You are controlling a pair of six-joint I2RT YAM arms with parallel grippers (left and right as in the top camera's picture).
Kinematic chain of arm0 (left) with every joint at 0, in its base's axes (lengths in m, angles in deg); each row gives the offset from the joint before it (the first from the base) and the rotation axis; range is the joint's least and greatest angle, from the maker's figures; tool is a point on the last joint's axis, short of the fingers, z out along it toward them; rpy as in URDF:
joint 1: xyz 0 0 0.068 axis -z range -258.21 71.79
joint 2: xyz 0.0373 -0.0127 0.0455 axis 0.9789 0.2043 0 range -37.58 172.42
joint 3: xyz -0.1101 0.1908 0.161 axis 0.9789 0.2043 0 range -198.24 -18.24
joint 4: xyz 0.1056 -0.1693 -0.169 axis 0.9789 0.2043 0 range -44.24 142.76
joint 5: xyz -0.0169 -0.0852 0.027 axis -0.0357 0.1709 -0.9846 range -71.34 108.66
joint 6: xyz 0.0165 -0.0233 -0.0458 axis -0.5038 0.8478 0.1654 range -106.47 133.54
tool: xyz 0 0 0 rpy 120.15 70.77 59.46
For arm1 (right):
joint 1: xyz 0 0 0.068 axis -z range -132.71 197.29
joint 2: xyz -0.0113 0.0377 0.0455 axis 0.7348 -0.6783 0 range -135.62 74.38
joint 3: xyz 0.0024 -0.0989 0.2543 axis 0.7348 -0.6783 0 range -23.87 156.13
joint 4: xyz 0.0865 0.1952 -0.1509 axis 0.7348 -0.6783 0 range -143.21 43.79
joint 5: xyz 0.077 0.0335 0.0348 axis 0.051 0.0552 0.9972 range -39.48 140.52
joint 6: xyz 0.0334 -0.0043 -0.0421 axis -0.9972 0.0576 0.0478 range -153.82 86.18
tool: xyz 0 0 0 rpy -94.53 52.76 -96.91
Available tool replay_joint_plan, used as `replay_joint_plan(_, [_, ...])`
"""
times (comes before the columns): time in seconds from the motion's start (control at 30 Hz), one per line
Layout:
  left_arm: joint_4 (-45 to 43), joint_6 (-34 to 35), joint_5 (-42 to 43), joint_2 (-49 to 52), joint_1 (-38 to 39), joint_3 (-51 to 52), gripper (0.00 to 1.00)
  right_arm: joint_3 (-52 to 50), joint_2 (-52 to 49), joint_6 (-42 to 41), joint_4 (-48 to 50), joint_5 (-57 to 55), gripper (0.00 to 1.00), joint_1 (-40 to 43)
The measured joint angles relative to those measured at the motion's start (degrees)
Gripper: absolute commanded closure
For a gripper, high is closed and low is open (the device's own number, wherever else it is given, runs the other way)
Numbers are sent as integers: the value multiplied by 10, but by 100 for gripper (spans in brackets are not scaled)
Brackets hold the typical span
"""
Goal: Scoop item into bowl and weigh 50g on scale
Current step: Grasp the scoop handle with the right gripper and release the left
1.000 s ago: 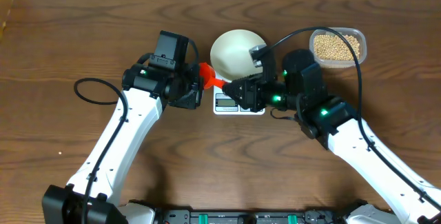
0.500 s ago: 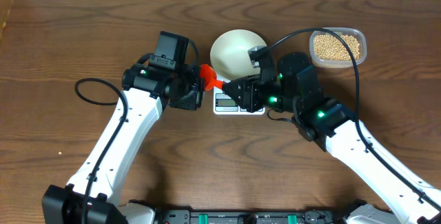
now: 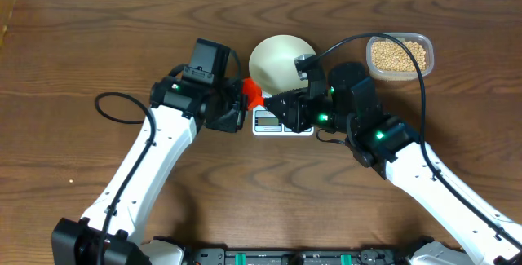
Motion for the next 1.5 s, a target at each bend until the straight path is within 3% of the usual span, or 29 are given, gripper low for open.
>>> replay_joint_plan(0.4, [-3,0,0,0,0,0,93,0,0,-3,-6,0,81,0])
replay_joint_plan(0.73, [-3,0,0,0,0,0,93,0,-8,-29,-7,0,89,0])
replay_joint_plan(0.9, [-3,0,-1,0,0,0,93,0,-21,-44,-6,0,99,0])
replay_joint_plan(1.1, [-4,0,-3,1,0,0,92,0,-23,-53,5,3,99,0])
replay_joint_plan(1.3, [5,0,1,1,0,0,35,0,-24,-53,6,2,99,16])
replay_joint_plan(1.5, [40,2,-9,1,2,0,28,0,-24,-42,-14,5,99,71])
